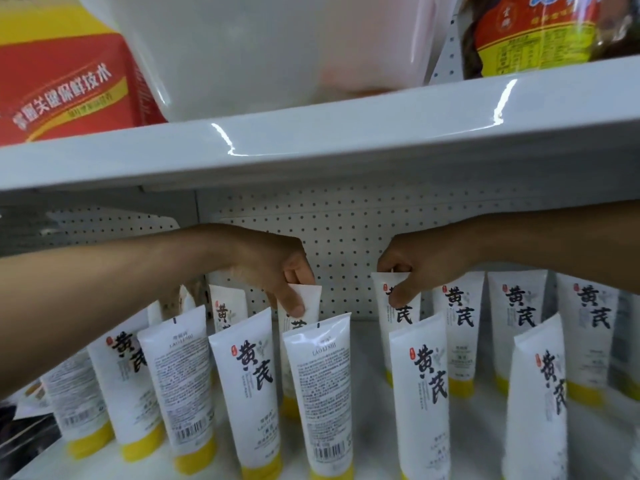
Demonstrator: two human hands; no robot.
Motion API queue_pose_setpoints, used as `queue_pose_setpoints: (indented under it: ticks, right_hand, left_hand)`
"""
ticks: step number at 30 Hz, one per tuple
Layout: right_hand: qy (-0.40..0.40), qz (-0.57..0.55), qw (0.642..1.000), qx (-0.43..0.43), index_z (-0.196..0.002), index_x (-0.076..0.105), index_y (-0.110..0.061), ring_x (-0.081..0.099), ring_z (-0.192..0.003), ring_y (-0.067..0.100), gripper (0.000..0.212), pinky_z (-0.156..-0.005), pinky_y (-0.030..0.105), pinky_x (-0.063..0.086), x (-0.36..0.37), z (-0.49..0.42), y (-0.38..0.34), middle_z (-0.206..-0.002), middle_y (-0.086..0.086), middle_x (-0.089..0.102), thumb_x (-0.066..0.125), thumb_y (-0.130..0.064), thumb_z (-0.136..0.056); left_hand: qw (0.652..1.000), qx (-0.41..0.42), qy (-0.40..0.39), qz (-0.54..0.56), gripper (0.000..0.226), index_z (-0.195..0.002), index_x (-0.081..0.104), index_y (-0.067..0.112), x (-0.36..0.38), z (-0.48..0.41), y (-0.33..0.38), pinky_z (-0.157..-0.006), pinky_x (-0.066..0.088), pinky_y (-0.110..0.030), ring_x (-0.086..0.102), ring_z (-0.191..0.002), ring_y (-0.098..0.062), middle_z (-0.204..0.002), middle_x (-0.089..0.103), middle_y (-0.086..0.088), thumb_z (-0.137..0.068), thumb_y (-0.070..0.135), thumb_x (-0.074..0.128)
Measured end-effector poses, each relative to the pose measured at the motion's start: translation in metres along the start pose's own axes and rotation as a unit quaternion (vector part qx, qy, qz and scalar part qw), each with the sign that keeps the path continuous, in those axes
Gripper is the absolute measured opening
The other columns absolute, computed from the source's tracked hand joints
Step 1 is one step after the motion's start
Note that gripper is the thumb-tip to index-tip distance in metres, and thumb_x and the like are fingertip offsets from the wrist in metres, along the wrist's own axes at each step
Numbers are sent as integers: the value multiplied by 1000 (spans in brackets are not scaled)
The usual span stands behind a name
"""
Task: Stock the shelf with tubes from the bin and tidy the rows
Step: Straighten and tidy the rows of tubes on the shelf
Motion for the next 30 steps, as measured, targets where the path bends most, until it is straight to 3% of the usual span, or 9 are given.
queue_pose_setpoints:
  ticks: [3,5,9,15,19,21,24,30]
  right_hand:
    - [4,-4,1000,-6,-86,68,-22,64,-65,1,10,-62,21,53,5,-4,2,-78,-12,70,69,-32,-86]
    - [10,-8,1000,-3,-85,67,-23,61,-60,-3,7,-58,15,49,6,-4,2,-79,-13,70,68,-30,-87]
    - [10,-15,1000,-7,-93,69,-18,66,-72,4,13,-62,17,51,7,-4,4,-91,-4,73,67,-29,-88]
    - [7,-28,999,-32,-80,64,-27,69,-81,16,9,-72,27,56,8,-6,4,-91,-2,73,67,-30,-87]
    - [4,-10,1000,-19,-78,63,-27,64,-73,12,11,-66,24,50,8,-9,7,-82,-7,70,69,-33,-86]
    - [37,46,998,6,-86,65,-28,58,-71,9,18,-67,27,48,6,-15,10,-79,-12,64,74,-42,-78]
    - [55,85,995,23,-104,68,-29,59,-78,12,37,-77,34,52,4,-18,13,-93,-5,68,74,-48,-73]
    - [49,51,997,3,-103,68,-25,63,-78,10,33,-74,28,53,6,-15,11,-92,-7,69,73,-45,-77]
  left_hand:
    - [999,20,48,3,15,-94,72,27,1,-14,5,-81,59,-27,71,-89,-6,-93,74,14,-82,19,75]
    - [996,42,75,-4,18,-100,73,22,1,-24,9,-80,59,-28,71,-89,-6,-98,74,10,-83,21,75]
    - [993,63,102,-15,25,-108,72,14,3,-39,24,-80,60,-29,71,-91,-8,-108,74,2,-84,21,73]
    - [991,70,107,-22,29,-112,71,12,2,-50,33,-82,59,-31,71,-94,-11,-109,73,0,-84,21,73]
    - [991,68,114,-23,30,-113,70,11,2,-53,31,-81,60,-31,71,-94,-10,-109,73,0,-84,21,73]
    - [991,69,116,-19,30,-113,70,11,1,-54,31,-81,60,-31,71,-94,-10,-109,74,0,-84,20,73]
    - [991,70,115,-17,30,-113,70,11,1,-54,32,-81,60,-30,71,-94,-11,-109,73,-1,-85,20,73]
    - [993,68,98,-3,27,-110,71,11,1,-54,31,-81,60,-30,71,-95,-12,-107,74,-2,-84,19,73]
Point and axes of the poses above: each hand's wrist, its own z-axis away from the middle knuckle, its own x-axis out of the palm, y = z × x, the point moved 5 cm from there along -z, towards the middle knuckle
